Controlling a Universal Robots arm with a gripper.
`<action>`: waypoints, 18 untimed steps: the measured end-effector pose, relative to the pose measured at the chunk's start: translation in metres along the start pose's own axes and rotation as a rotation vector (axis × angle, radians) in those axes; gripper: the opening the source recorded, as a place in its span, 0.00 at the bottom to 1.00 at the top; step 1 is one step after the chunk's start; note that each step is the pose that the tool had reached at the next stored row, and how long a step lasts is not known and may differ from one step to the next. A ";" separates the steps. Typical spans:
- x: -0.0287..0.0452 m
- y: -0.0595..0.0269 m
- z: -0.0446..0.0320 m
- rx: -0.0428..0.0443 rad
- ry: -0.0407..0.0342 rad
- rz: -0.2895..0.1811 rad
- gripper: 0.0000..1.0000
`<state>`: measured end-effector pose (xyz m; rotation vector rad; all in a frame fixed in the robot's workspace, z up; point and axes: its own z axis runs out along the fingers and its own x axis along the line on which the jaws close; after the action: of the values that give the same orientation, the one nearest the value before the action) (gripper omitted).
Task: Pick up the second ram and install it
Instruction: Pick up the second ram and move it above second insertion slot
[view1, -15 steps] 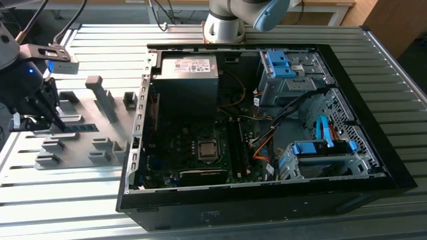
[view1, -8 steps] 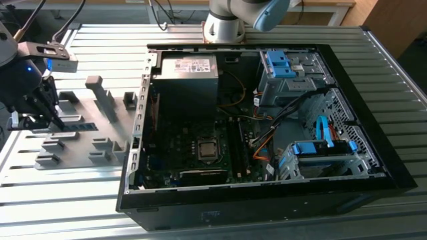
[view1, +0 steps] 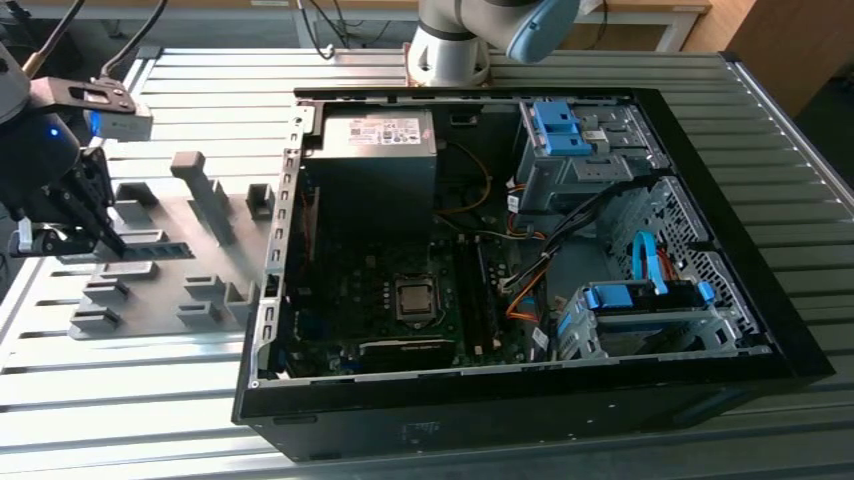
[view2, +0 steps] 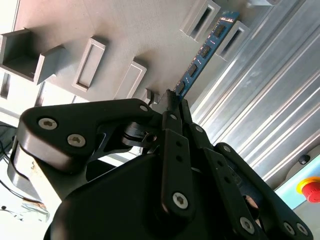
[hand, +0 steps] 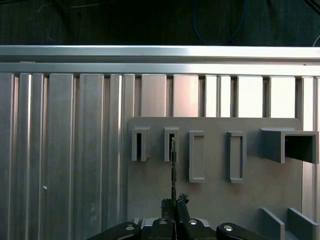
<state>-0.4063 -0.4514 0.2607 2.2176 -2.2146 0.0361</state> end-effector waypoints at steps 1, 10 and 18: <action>0.0000 0.0000 -0.0007 0.0000 0.0000 0.000 0.14; 0.0002 -0.0001 -0.0086 0.0000 0.0000 0.000 0.14; 0.0004 -0.0002 -0.0172 0.0001 0.0000 0.000 0.14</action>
<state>-0.4062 -0.4514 0.2779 2.2176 -2.2148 0.0362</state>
